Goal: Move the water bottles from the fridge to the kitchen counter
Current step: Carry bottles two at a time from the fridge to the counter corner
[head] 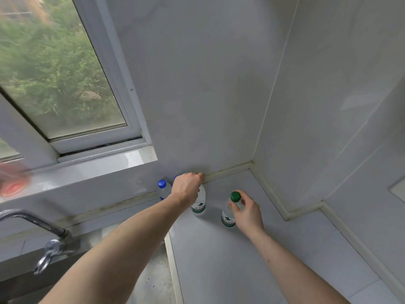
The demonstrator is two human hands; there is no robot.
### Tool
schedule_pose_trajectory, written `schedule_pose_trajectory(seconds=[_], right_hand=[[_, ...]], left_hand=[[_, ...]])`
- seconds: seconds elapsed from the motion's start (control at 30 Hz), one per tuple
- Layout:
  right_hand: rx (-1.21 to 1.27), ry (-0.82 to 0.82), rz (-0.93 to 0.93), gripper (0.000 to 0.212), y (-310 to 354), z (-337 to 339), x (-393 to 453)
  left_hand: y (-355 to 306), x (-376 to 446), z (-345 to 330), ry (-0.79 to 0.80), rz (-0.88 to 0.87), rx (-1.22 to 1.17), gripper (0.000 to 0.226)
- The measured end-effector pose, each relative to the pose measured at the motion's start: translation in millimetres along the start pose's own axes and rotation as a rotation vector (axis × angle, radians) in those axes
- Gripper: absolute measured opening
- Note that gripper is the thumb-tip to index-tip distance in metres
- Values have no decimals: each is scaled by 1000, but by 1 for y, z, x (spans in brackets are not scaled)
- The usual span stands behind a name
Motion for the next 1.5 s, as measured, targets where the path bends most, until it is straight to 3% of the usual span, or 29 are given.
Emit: schedule_pose_trajectory(seconds=[0.4, 0.7, 1.03, 1.27, 1.5], right_hand=[[31, 20, 29, 23, 4, -26, 39], [32, 47, 45, 33, 5, -33, 51], [76, 55, 51, 25, 15, -52, 65], [80, 77, 17, 26, 30, -78, 83], [116, 77, -6, 25, 43, -107, 95]], left_hand=[[23, 47, -8, -9, 63, -61, 39], [34, 63, -11, -30, 68, -71, 41], [29, 64, -4, -6, -34, 42, 31], [30, 60, -1, 40, -47, 134, 12], [29, 72, -6, 60, -18, 190, 25]])
Point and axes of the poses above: each hand's wrist, its own x-axis towards the middle knuckle, its own z-axis out of the back of the hand, y = z × x, the point moved 8 cm from there along x, towards the middle knuckle, and after that the axes turned 13 degrees about -y, right-handed, at the moved point
